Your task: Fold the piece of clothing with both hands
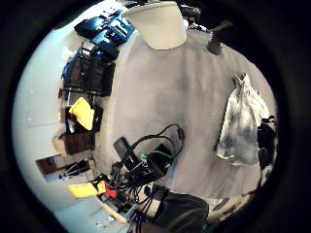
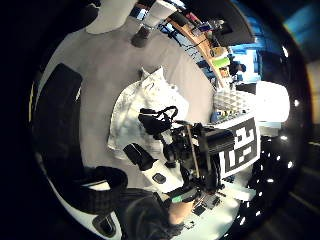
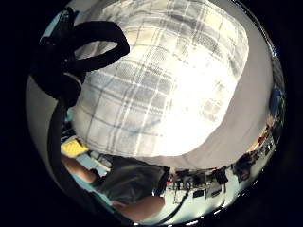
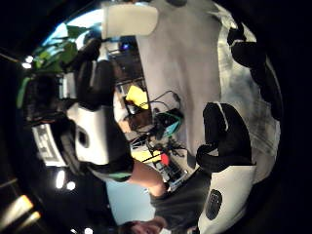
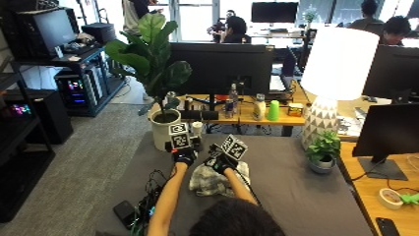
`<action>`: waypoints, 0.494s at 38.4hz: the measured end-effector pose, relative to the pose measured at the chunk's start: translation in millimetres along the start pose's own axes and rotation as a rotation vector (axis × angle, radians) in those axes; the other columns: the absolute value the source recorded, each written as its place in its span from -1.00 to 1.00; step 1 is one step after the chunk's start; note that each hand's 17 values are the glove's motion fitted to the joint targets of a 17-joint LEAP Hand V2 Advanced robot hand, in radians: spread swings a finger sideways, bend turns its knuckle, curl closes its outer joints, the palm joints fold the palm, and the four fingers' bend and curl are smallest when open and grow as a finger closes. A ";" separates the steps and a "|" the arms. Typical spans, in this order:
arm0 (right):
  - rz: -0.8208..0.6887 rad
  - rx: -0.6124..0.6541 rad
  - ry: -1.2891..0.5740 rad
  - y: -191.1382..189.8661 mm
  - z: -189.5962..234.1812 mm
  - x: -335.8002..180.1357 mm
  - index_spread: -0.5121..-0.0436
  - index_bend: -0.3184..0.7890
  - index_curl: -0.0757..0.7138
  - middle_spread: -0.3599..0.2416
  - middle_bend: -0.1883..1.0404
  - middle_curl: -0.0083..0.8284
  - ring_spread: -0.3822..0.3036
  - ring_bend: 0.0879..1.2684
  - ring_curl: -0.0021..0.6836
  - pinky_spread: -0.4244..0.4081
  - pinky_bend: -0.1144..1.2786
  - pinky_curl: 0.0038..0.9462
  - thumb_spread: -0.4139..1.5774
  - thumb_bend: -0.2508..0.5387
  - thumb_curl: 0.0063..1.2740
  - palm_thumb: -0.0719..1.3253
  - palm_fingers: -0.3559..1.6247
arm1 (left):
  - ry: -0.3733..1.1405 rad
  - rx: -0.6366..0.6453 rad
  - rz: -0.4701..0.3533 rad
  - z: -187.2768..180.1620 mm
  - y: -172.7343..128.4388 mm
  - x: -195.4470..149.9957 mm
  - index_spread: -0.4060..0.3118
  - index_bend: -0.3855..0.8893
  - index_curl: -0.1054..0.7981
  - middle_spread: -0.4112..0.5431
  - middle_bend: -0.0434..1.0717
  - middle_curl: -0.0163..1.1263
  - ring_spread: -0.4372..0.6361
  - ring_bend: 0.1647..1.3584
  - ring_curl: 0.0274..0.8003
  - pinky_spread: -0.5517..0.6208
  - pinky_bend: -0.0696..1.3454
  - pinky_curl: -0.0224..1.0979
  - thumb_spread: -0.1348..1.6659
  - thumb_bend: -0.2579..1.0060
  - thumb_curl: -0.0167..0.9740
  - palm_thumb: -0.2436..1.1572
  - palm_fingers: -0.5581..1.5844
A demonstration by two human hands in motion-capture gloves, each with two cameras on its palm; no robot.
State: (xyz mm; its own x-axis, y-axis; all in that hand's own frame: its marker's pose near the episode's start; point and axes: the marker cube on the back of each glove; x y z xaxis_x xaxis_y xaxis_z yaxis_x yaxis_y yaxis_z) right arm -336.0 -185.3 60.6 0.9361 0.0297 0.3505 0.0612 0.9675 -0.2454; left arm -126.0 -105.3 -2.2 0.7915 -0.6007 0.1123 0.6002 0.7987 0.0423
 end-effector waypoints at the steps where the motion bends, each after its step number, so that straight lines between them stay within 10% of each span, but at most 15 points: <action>1: -0.011 -0.001 -0.016 -5.6 8.2 -5.5 0.22 -0.39 0.12 -0.10 -0.20 0.27 -0.41 -0.06 0.44 -0.42 0.06 -0.02 0.03 -0.46 0.09 0.45 0.30 | 0.004 0.018 -0.009 -1.0 1.8 -2.5 -0.12 -0.06 0.16 0.15 -0.66 -0.57 0.26 -0.41 -0.30 0.45 -0.42 -0.34 0.84 -0.54 -0.62 -0.35 -0.22; 13: -0.068 0.177 0.046 22.8 -77.0 18.5 0.23 -0.27 -0.06 0.03 -0.24 0.20 -0.26 -0.13 0.32 -0.18 -0.07 -0.13 0.43 -0.37 -0.05 0.40 0.35 | -0.064 0.025 -0.025 -3.6 15.9 -1.4 -0.12 -0.07 0.19 0.17 -0.68 -0.58 0.29 -0.44 -0.32 0.44 -0.43 -0.34 0.89 -0.52 -0.65 -0.35 -0.22; 19: 0.020 0.028 0.038 75.4 -114.7 44.8 0.26 -0.26 -0.10 0.05 -0.27 0.18 -0.24 -0.15 0.30 -0.15 -0.12 -0.16 0.51 -0.38 -0.10 0.41 0.37 | -0.030 -0.110 0.103 15.8 -7.2 16.7 -0.12 -0.06 0.20 0.17 -0.68 -0.59 0.30 -0.45 -0.32 0.44 -0.43 -0.34 0.90 -0.52 -0.66 -0.36 -0.22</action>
State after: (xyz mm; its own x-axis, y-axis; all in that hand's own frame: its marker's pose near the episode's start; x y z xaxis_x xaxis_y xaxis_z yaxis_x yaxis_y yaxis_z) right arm -249.8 -139.8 -45.9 0.9494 0.0399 0.3115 0.0334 0.9735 -0.2264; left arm -118.8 -120.6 15.1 0.8468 -0.5131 0.1402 0.5262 0.8466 -0.0801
